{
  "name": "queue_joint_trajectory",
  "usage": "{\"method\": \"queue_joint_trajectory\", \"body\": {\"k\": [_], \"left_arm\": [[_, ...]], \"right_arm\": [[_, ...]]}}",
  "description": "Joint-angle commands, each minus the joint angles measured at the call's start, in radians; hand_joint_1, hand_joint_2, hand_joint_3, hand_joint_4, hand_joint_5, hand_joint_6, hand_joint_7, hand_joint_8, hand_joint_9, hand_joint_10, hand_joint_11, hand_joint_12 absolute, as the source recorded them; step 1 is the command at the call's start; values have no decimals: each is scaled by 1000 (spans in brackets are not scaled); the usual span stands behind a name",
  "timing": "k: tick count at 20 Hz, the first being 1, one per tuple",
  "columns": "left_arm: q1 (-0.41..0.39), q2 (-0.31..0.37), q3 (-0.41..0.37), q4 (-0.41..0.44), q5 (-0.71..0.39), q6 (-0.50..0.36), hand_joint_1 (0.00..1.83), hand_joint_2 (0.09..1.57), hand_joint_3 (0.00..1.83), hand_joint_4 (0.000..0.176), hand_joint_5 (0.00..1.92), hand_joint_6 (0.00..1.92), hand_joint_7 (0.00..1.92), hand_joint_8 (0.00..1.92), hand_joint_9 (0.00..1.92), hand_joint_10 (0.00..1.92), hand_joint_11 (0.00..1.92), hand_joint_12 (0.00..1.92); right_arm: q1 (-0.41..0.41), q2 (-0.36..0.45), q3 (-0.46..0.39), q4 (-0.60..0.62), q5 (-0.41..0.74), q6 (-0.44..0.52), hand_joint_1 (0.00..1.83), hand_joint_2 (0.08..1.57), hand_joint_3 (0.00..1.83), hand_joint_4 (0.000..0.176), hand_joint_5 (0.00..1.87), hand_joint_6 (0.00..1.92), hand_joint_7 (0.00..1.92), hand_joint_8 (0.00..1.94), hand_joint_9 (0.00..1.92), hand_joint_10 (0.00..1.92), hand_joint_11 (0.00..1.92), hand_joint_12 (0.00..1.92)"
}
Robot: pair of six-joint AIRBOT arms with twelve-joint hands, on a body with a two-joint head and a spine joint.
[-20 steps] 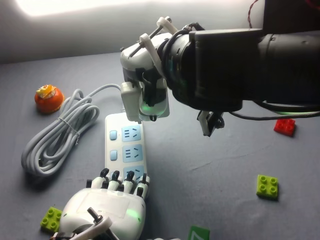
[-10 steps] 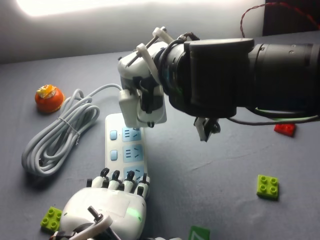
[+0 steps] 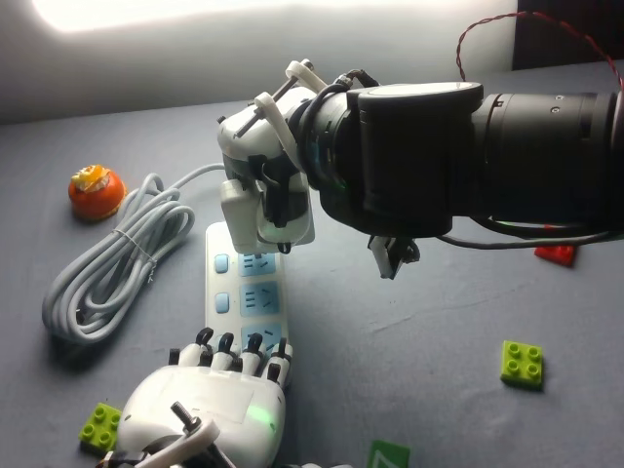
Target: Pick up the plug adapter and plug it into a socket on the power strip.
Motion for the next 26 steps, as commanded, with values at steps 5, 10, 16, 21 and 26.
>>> {"method": "queue_joint_trajectory", "body": {"k": [5,10,16,21,26], "left_arm": [[-1,5,-7,28,-22,1,106,1210,0,0,59,0,104,2,80,1,0,246],[-3,5,-9,28,-22,1,93,1211,0,0,29,1,77,0,52,1,0,144],[-3,5,-10,28,-23,1,124,1199,1,0,78,0,114,0,99,0,0,285],[-10,5,-7,28,-24,1,67,1215,3,0,55,0,108,0,88,0,0,254],[-11,6,-6,28,-24,1,79,1207,0,0,43,0,94,1,75,1,0,215]], "right_arm": [[10,-1,0,-48,32,8,1246,1157,1,0,856,979,962,1251,826,1225,737,1573],[8,-2,0,-35,39,8,1250,1154,1,0,855,977,975,1236,846,1194,759,1534],[6,-2,-1,-35,51,-4,1253,1150,0,0,862,968,985,1220,867,1164,761,1511],[4,-2,-3,-35,58,-16,1241,1166,1,0,829,1026,954,1262,825,1231,711,1605],[3,-2,-5,-36,62,-18,1251,1154,0,0,873,941,961,1265,842,1219,747,1557]]}}
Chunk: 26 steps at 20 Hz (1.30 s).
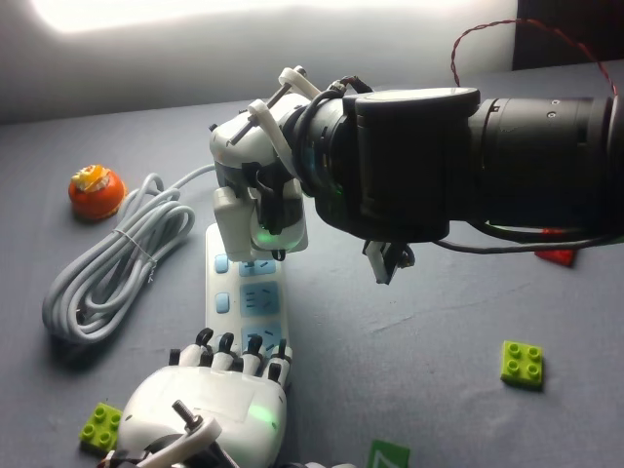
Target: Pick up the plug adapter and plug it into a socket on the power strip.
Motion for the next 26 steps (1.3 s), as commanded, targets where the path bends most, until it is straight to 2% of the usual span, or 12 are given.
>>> {"method": "queue_joint_trajectory", "body": {"k": [1,3,6,9,11,14,16,20,22,23,26], "left_arm": [[0,6,-2,38,-22,1,69,1220,3,0,27,0,67,2,51,1,0,152],[1,6,-2,38,-22,1,42,1210,1,0,49,0,100,1,85,0,0,250],[1,8,-2,38,-22,1,82,1210,0,0,69,5,124,6,98,4,0,291],[4,8,-2,38,-22,0,64,1214,0,0,56,3,85,0,72,1,0,234],[5,8,-3,38,-22,0,59,1217,1,0,71,7,93,3,82,4,0,262],[6,8,-3,38,-22,0,98,1210,0,0,79,4,101,3,88,3,0,262],[7,8,-4,38,-22,0,108,1212,0,0,80,2,90,1,82,0,0,261],[5,8,-6,38,-22,0,115,1201,0,0,85,1,101,1,93,1,0,297],[4,8,-7,38,-22,0,100,1205,0,0,78,1,91,1,78,0,0,287],[3,9,-7,38,-22,0,55,1215,3,0,63,1,90,0,67,0,0,255],[2,10,-7,38,-22,0,95,1204,0,0,76,3,98,1,80,3,0,285]], "right_arm": [[6,2,-3,-50,41,-2,1250,1155,0,0,861,959,966,1257,842,1217,737,1568],[3,0,-3,-50,43,-3,1253,1152,0,0,860,963,980,1231,855,1208,748,1564],[-4,0,-3,-50,45,-4,1253,1144,0,0,894,920,978,1231,851,1208,749,1553],[-6,-1,-3,-50,56,-5,1249,1157,2,0,871,943,950,1284,808,1262,711,1599],[-7,-4,-3,-50,60,-12,1257,1141,0,0,901,900,985,1222,847,1208,737,1562],[-6,-11,-3,-50,61,-14,1250,1157,2,0,856,972,961,1262,818,1242,709,1616],[-8,-15,-3,-50,61,-13,1255,1141,0,0,905,898,981,1228,846,1225,736,1581],[-16,-16,-3,-62,60,-12,1249,1146,1,0,885,941,979,1222,855,1208,744,1569],[-24,-17,-3,-71,61,-11,1245,1165,0,0,843,991,948,1285,833,1262,734,1607],[-28,-18,-3,-72,61,-11,1252,1153,0,0,890,922,960,1268,834,1258,731,1600],[-39,-23,-2,-73,62,-10,1253,1150,0,0,876,942,973,1243,840,1247,734,1605]]}}
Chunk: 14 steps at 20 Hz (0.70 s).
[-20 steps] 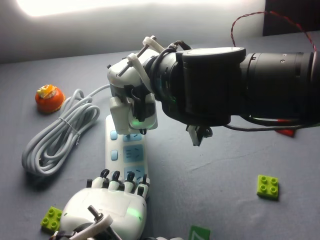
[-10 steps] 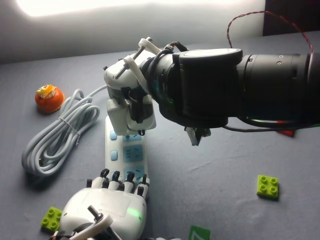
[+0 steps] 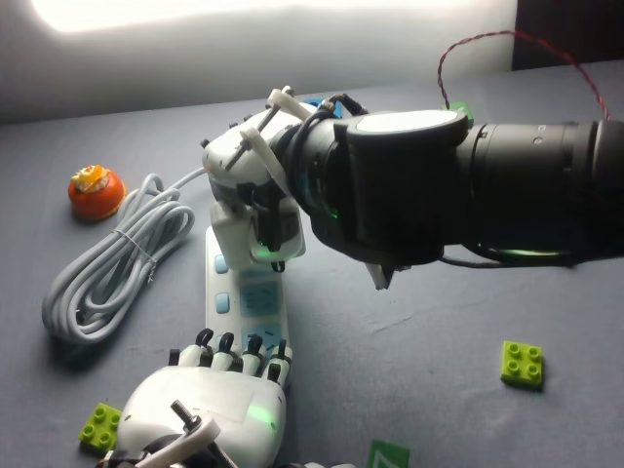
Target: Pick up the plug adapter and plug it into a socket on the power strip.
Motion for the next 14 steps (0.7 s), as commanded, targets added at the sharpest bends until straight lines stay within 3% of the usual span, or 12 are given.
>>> {"method": "queue_joint_trajectory", "body": {"k": [1,14], "left_arm": [[0,9,-7,38,-22,0,83,1205,0,0,76,2,100,1,83,3,0,296],[0,12,-11,38,-23,0,103,1201,0,0,94,4,116,3,98,2,0,325]], "right_arm": [[-7,-4,-3,-13,43,6,1252,1150,1,0,877,946,972,1246,843,1247,733,1606],[-40,-12,-4,-54,41,45,1251,1142,0,0,911,900,977,1229,847,1239,732,1595]]}}
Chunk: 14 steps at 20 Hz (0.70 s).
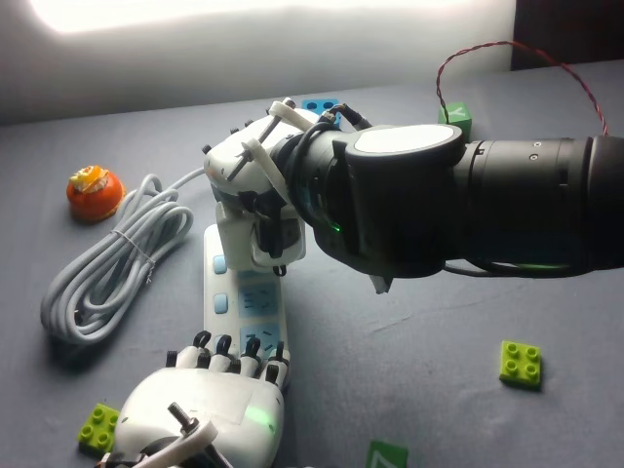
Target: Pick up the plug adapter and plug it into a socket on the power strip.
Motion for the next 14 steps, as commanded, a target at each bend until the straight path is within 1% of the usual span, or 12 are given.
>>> {"method": "queue_joint_trajectory", "body": {"k": [1,2,3,5,7,9,11,14], "left_arm": [[0,5,-3,39,-22,0,87,1209,3,0,83,1,105,1,91,0,0,312],[-1,6,-4,39,-23,0,71,1215,4,0,73,1,98,1,82,1,0,288],[-2,6,-4,39,-24,0,107,1201,0,0,90,4,111,1,99,3,0,327],[-4,6,-5,40,-26,0,112,1200,0,0,88,3,113,2,98,2,0,328],[-6,6,-5,40,-26,0,82,1210,1,0,70,0,102,1,79,1,0,284],[-7,8,-6,40,-26,0,90,1212,1,0,65,0,104,1,78,1,0,274],[-7,10,-9,40,-26,0,77,1212,1,0,56,0,98,1,77,1,0,249],[-6,11,-11,40,-26,0,76,1208,0,0,68,4,106,3,85,3,0,254]], "right_arm": [[-18,-3,-5,3,40,4,1250,1144,0,0,922,882,958,1262,835,1249,725,1600],[-17,-3,-5,3,41,4,1250,1148,1,0,909,895,952,1276,829,1259,733,1598],[-14,-3,-5,3,43,3,1252,1150,1,0,893,910,959,1268,815,1251,717,1604],[-8,-5,-5,3,47,4,1252,1150,1,0,888,920,962,1263,815,1251,712,1605],[-7,-12,-5,3,47,4,1252,1152,0,0,866,961,976,1235,838,1226,725,1582],[-11,-24,-5,3,48,3,1256,1140,0,0,894,919,993,1204,861,1200,737,1558],[-18,-32,-4,3,48,-2,1250,1155,2,0,864,958,960,1260,831,1205,726,1583],[-26,-40,-3,3,52,-11,1254,1148,0,0,873,942,980,1225,846,1185,757,1534]]}}
